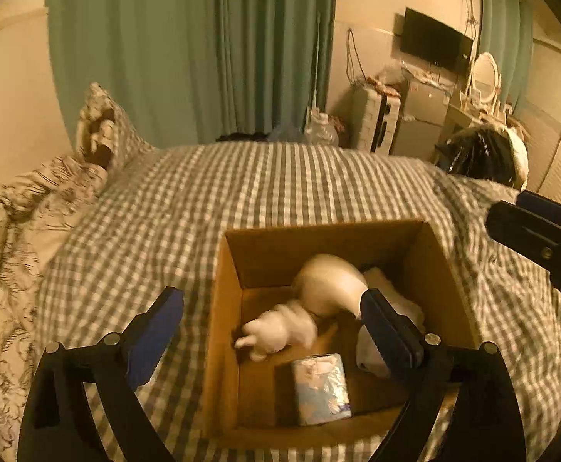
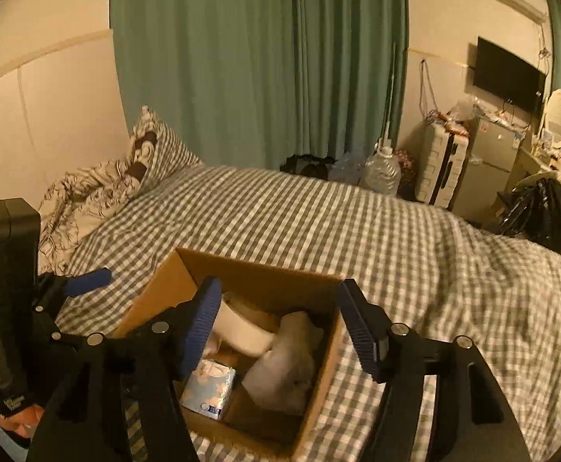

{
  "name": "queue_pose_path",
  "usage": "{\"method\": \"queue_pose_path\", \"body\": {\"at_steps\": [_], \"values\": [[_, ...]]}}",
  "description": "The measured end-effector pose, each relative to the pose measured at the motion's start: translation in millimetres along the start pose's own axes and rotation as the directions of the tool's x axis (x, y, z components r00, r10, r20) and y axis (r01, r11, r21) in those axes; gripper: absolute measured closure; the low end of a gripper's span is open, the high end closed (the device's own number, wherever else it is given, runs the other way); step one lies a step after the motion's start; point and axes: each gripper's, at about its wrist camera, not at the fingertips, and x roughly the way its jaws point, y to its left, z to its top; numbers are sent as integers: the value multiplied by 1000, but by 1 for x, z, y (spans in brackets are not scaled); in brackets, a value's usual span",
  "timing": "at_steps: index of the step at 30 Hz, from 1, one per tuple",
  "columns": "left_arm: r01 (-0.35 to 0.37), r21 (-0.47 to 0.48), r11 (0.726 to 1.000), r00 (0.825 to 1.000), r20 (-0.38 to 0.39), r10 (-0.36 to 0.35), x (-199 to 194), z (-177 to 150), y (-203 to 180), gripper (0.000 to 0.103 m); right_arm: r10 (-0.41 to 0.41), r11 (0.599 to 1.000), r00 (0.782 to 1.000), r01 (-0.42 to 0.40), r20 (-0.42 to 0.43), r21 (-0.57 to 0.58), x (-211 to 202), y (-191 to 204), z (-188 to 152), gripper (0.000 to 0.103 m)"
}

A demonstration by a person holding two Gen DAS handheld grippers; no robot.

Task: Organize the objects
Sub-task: 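Open both tools to drop tape roll and plush toy into the box, then grasp the grey plastic clip with the right tool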

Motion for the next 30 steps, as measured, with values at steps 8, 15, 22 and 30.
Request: {"method": "queue_pose_path", "body": {"at_steps": [8,15,22,30], "values": [[-36,9,999,996,83,35,-83,1,-1,3,-43,998,994,47,100,-46,-98,6,6,30],[-53,22,998,994,100,50,-139,-27,-4,2,-67,993,986,81,151,-88,-179,17,-10,28],[-77,23,997,995,61,75,-161,-98,3,2,-74,991,989,87,132,-101,-215,27,-54,28],[-102,-32,994,995,-9,102,-148,-193,10,2,-26,997,1000,26,-12,-66,-178,48,-140,28]]}}
